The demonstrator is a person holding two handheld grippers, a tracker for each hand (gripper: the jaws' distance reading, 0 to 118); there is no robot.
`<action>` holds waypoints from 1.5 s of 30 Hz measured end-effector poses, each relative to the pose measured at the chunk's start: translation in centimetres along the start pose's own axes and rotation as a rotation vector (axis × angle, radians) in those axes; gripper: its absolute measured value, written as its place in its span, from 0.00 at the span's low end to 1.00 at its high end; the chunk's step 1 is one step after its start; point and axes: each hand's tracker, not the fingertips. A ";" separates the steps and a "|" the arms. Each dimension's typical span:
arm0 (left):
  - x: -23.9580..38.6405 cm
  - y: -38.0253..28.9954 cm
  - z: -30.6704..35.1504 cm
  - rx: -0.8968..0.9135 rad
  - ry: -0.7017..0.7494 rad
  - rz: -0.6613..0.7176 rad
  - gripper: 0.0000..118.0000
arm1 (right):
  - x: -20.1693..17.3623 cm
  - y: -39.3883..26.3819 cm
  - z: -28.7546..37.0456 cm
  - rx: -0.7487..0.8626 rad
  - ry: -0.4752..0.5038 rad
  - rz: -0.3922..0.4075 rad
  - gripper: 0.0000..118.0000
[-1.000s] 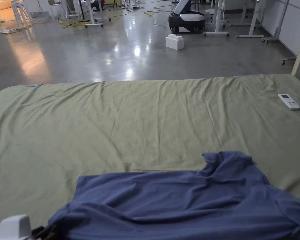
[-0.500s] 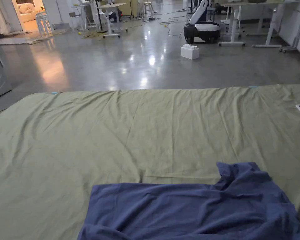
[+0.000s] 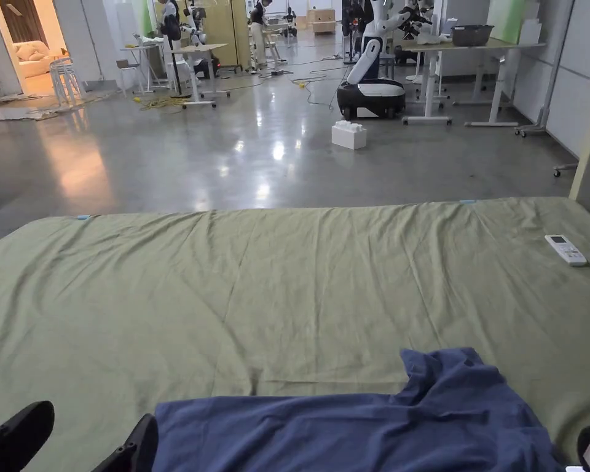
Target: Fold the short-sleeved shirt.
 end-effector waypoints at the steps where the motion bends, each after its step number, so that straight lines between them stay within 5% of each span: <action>1: 0.8 0.4 0.5 0.010 0.012 0.002 0.68 | -0.4 0.4 0.2 0.037 0.020 0.048 0.61; 3: 0.0 -1.0 0.2 0.015 0.024 -0.002 0.64 | -0.8 0.1 0.1 -0.013 0.039 0.014 0.54; 5: -0.2 -1.5 0.5 0.011 0.016 -0.002 0.39 | -1.4 0.0 0.1 -0.009 0.055 0.038 0.21; 6: -0.2 -1.7 0.7 0.012 0.011 0.000 0.24 | -1.5 -0.4 0.1 -0.022 0.049 0.043 0.12; 7: 0.1 -1.6 0.2 0.010 -0.004 0.007 0.11 | -1.8 -0.4 0.1 -0.010 0.040 0.073 0.11; 10: -0.3 -1.6 -0.1 -0.012 -0.029 0.011 0.00 | -2.4 -0.7 0.1 -0.042 0.050 0.078 0.00; 11: 0.6 -1.4 -0.1 -0.034 -0.006 0.004 0.00 | -2.6 -0.4 0.3 0.000 0.047 0.125 0.00; 13: 0.2 -1.7 -0.1 -0.045 -0.005 -0.004 0.00 | -2.6 -0.6 0.1 -0.054 0.066 0.075 0.00; 15: 0.6 -1.3 -0.3 -0.044 -0.014 -0.002 0.00 | -2.7 -0.1 0.0 -0.008 0.069 0.111 0.00; 27: -6.4 -9.0 -13.4 -0.339 0.011 0.180 0.01 | -2.1 -3.3 -3.1 -0.185 0.088 -0.055 0.00; 28: -7.4 -10.5 -15.7 -0.387 0.004 0.229 0.07 | -1.9 -3.8 -3.4 -0.199 0.085 -0.047 0.00; 30: -9.0 -12.8 -19.9 -0.442 0.020 0.289 0.42 | -1.5 -4.5 -3.7 -0.236 0.074 -0.043 0.00; 31: -9.8 -13.6 -21.9 -0.490 0.027 0.322 0.42 | -1.3 -4.9 -3.9 -0.254 0.055 -0.050 0.00; 34: -12.2 -16.8 -28.4 -0.610 0.072 0.322 0.71 | 0.0 -6.3 -4.6 -0.319 0.028 -0.104 0.00; 41: -14.4 -22.2 -37.5 -0.779 0.154 0.326 0.69 | 2.1 -7.9 -5.5 -0.388 -0.046 -0.151 0.00; 42: -14.2 -22.6 -37.9 -0.776 0.150 0.315 0.61 | 2.3 -8.1 -5.6 -0.400 -0.056 -0.151 0.00; 43: -13.7 -23.1 -38.3 -0.824 0.151 0.281 0.33 | 2.6 -8.3 -5.8 -0.418 -0.065 -0.154 0.00; 45: -11.9 -23.1 -38.0 -0.855 0.244 0.102 0.21 | 3.3 -8.6 -6.5 -0.439 -0.060 -0.171 0.00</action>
